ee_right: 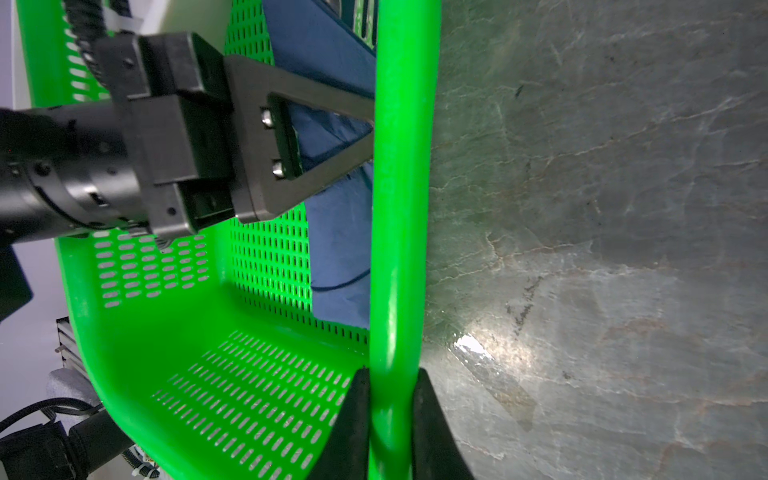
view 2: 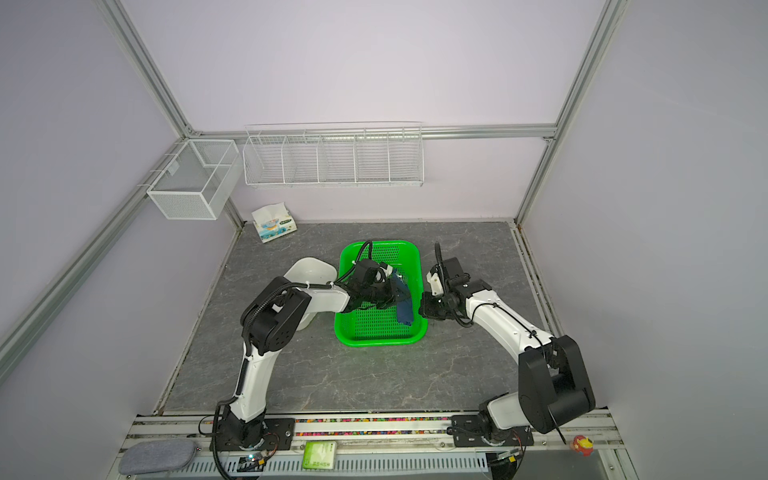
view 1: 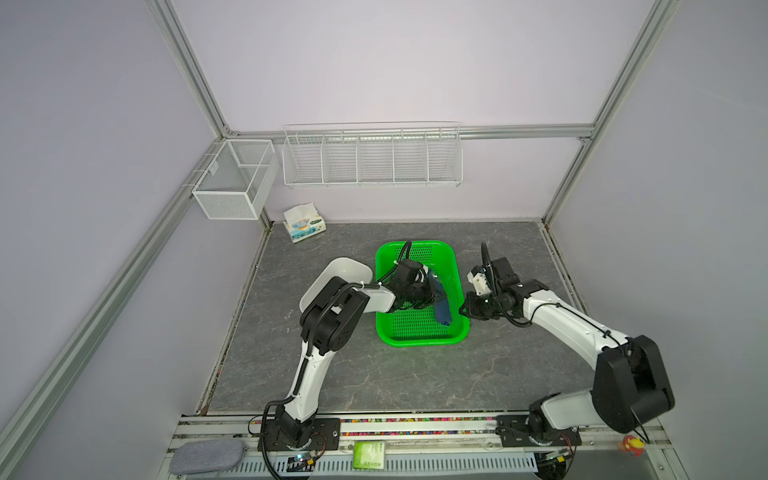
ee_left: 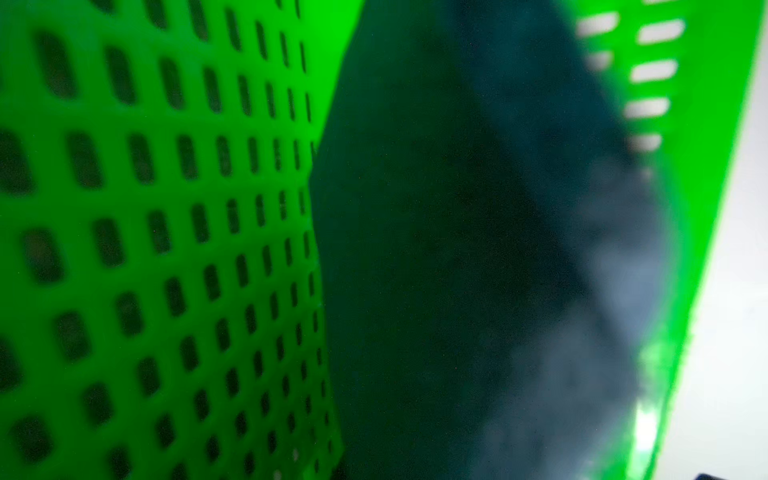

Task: Place the utensils on the paper napkin and roll it up
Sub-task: 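Lower the bundle into the basket with the left gripper while the right holds the rim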

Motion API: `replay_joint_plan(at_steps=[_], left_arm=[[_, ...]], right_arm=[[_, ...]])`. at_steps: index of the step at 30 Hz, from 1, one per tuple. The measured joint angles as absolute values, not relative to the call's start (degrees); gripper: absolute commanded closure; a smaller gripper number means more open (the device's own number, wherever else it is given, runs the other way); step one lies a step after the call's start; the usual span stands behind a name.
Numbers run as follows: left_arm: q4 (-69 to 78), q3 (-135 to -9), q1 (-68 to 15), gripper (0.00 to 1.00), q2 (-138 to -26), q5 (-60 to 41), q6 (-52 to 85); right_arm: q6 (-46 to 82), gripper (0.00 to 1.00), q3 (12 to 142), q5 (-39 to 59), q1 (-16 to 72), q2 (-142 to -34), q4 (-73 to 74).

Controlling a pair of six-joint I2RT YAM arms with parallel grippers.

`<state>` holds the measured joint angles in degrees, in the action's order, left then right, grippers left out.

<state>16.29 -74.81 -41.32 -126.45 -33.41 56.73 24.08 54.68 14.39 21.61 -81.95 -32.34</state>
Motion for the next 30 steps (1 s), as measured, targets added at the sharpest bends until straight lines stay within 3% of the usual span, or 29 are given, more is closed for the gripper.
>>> replay_joint_plan(at_steps=[8, 15, 30], left_arm=[[15.59, -76.4, -41.32, 0.99, -127.79, -33.45, 56.27], [14.2, -76.51, -41.32, 0.81, -127.83, -32.95, 54.61], [7.75, -77.93, -41.6, 0.65, -125.64, -29.58, 49.84]], right_arm=[[24.49, 0.88, 54.65, 14.15, 21.85, -81.76, -32.42], [24.73, 0.87, 54.63, 14.17, 21.91, -81.76, -32.53], [25.32, 0.86, 54.63, 13.5, 22.33, -81.65, -32.53]])
